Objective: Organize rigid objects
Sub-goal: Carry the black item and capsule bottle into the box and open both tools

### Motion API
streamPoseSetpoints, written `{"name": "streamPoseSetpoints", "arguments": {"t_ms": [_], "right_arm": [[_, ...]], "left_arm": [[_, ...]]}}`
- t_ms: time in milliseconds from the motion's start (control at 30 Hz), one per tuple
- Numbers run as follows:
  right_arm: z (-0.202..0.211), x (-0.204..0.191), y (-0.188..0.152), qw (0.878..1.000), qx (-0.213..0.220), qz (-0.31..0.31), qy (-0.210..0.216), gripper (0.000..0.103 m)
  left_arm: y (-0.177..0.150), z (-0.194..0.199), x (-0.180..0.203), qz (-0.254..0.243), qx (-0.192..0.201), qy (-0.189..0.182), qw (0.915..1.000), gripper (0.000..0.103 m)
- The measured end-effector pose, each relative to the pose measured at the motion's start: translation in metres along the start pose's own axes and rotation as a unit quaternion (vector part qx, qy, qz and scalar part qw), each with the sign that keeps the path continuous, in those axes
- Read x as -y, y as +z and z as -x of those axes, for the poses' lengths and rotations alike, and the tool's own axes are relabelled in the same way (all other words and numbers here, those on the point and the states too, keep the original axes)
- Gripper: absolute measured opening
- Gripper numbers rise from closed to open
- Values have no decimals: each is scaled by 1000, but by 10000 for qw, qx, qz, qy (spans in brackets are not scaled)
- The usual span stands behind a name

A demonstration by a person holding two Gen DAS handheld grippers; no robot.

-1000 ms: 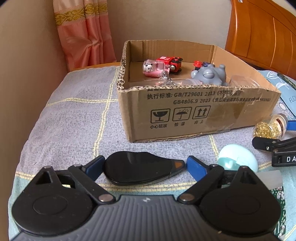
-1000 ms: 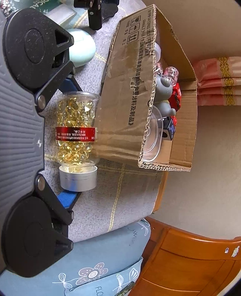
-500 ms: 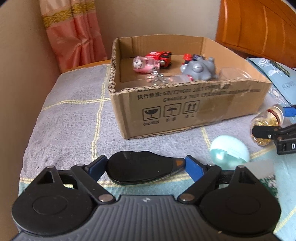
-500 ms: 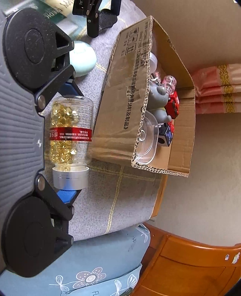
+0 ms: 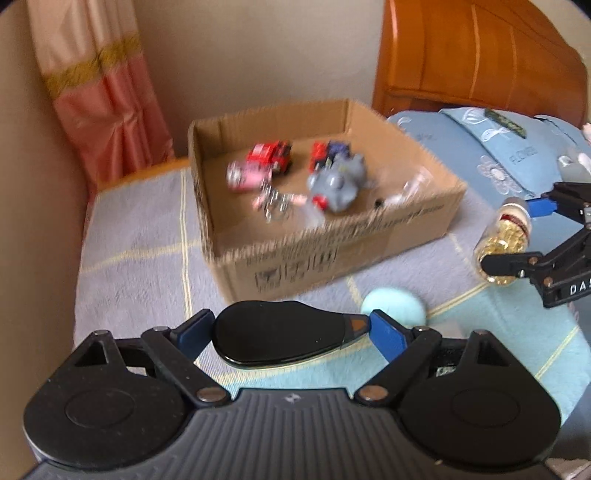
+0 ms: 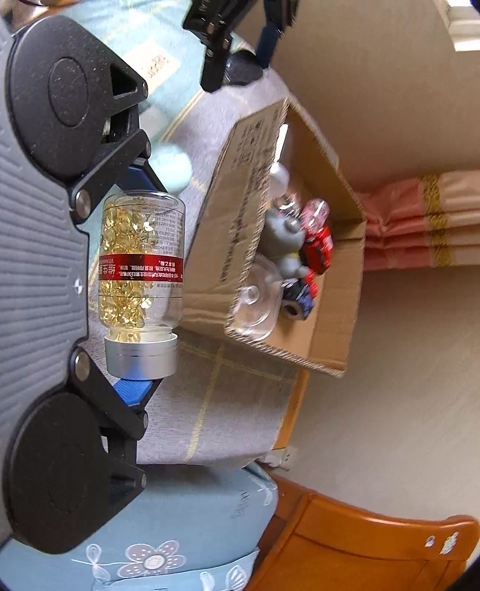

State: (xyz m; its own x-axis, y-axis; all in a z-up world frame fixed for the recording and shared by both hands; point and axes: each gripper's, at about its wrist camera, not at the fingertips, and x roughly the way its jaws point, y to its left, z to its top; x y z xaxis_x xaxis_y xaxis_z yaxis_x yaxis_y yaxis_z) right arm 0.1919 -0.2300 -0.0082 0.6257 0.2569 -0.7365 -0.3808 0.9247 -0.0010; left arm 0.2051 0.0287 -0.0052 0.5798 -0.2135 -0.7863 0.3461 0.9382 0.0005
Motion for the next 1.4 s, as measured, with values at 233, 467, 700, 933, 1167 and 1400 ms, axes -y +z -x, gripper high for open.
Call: {"name": "streamPoseSetpoints", "arguments": {"t_ms": [233,467,700,933,1167,1400], "right_arm": [[22,-2,26,9992,314,179,161,96],[23,1,50,9986,444,254,124,96],[13,4,65,9986,414,314,39,96],[2,3,74,9990,353,260,43,96],[-12,7,97,9992,381,123,51,96],[-40,14,134,9994,296,-160,118,96]], "left_arm": [[45,9,1,-224,335,-64,9992,89],[83,-16,-5,-172,376,-14,9991,89],[95,-48,-17,29,247,178,9995,91],[82,-51,-22,163,196,92,9996,92],[58,-28,-14,119,454,96,9988,96],[39,-14,-10,49,686,240,9973,96]]}}
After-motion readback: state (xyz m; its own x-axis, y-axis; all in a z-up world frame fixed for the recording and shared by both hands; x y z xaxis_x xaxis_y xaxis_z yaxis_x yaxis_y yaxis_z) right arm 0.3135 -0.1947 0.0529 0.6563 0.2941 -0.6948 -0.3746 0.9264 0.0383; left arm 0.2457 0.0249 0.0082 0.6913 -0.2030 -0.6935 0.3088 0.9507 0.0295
